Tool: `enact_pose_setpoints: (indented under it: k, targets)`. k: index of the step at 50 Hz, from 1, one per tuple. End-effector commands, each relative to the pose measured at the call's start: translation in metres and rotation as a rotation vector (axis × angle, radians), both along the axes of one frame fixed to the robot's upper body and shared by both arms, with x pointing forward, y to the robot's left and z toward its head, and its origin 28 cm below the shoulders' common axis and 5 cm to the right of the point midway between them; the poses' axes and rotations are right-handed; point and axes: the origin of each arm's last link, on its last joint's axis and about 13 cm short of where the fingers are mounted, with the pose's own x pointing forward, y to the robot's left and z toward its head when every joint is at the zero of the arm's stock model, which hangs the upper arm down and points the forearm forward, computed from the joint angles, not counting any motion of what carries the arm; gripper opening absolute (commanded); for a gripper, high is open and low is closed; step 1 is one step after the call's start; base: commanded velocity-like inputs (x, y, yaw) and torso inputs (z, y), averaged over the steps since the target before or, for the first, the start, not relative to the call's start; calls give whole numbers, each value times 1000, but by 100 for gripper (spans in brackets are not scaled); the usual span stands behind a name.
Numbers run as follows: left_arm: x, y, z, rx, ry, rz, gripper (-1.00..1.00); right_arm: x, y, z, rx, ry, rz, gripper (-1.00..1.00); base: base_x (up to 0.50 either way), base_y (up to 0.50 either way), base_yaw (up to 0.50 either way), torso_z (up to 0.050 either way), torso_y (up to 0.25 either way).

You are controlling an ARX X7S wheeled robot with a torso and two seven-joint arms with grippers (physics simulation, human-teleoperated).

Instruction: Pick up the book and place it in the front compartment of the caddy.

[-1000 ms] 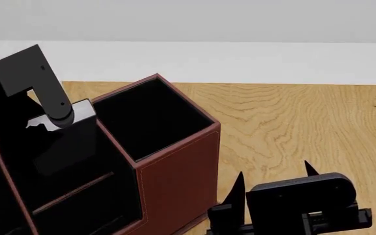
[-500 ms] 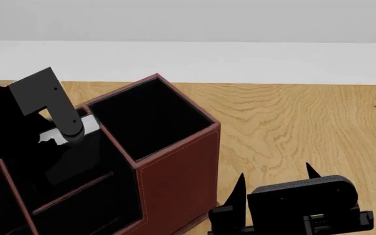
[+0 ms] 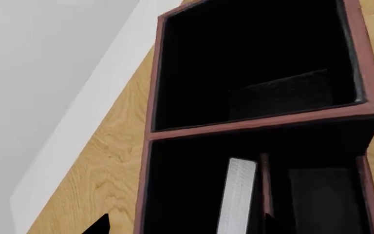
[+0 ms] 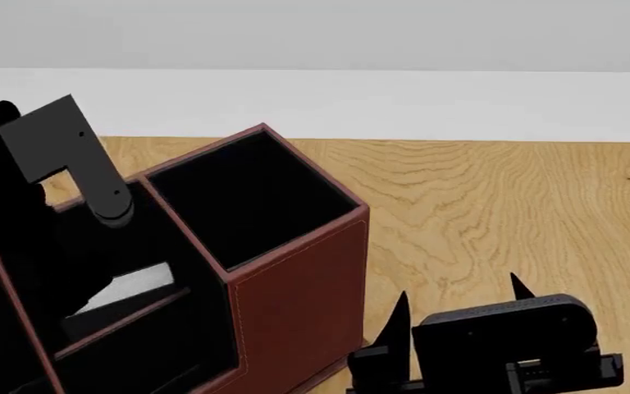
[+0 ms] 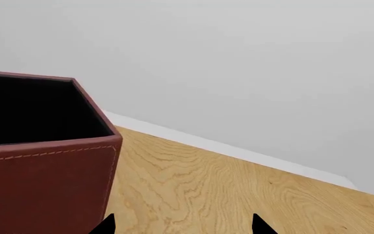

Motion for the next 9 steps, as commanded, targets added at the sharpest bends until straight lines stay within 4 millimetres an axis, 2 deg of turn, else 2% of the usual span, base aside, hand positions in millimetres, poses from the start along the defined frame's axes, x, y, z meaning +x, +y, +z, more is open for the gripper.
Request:
enact_pose_setpoints:
  k: [1, 9]
  targets:
    - [-23, -7, 14, -72, -74, -27, 100, -1, 0, 1, 2, -3, -2, 100, 0, 0, 0, 0, 0]
    - [-56, -12, 14, -229, -172, -34, 100, -1, -1, 1, 3, -4, -1, 100, 0, 0, 0, 0, 0]
